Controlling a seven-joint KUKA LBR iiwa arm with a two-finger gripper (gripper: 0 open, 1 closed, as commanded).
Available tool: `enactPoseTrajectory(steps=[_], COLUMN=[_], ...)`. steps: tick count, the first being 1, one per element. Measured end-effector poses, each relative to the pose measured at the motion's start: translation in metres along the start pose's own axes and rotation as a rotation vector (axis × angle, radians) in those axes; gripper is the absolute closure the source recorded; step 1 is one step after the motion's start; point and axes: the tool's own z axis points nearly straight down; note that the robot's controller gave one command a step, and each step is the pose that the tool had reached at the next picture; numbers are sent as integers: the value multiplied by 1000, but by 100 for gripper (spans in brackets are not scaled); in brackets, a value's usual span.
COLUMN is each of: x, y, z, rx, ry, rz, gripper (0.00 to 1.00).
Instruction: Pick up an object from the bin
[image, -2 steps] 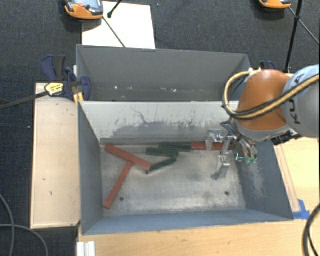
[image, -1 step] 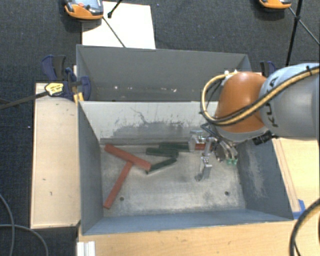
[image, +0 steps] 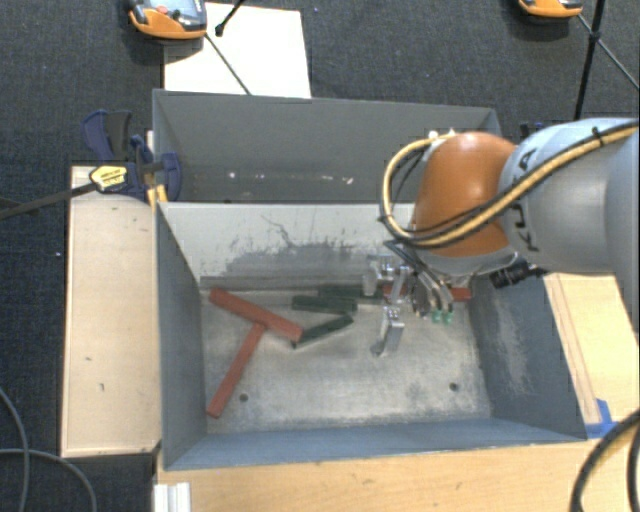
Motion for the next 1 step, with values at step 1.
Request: enactPoseTrajectory(steps=[1], x=[-2], y=[18], z=[18], rx=[3], ry=[-5], rz=[-52], gripper=[0])
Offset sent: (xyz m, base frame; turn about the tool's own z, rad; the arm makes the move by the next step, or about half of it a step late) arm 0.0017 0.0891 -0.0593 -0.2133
